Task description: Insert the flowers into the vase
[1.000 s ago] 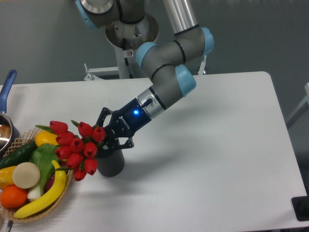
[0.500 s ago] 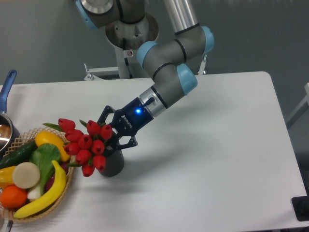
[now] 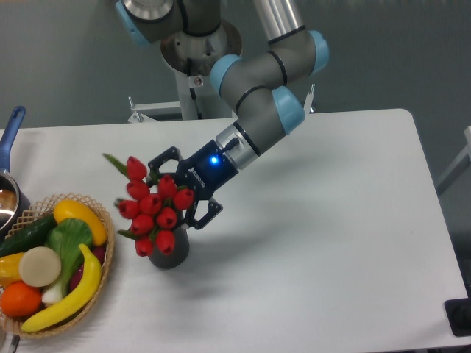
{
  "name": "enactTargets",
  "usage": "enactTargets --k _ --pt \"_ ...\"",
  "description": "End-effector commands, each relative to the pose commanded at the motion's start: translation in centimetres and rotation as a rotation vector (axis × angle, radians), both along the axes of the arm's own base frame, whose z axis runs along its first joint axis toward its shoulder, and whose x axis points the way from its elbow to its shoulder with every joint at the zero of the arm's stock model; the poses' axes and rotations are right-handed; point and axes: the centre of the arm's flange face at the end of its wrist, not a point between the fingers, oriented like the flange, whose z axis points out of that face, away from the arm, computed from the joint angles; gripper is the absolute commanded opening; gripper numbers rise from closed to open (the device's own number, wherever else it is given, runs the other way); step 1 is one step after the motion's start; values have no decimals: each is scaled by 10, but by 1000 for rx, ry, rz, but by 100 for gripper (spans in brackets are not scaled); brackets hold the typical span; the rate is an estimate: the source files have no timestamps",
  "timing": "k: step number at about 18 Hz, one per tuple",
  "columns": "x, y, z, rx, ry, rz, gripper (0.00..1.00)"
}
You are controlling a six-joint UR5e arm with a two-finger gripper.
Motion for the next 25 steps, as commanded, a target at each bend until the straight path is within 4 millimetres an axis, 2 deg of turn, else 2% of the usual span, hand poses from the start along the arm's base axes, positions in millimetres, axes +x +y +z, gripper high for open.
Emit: enactTargets --k 4,10,12,15,20,22,25 --pt "7 -7 7 -20 32 6 100" --pt "6 -16 15 -124 155 34 100" --pt "3 -19 24 -139 194 47 100" --pt "-12 -38 41 -197 318 97 100" --pt "-51 -99 109 -323 565 292 100" --pt "-71 -125 118 -390 614 370 100" --pt "-94 -148 128 -433 698 391 100"
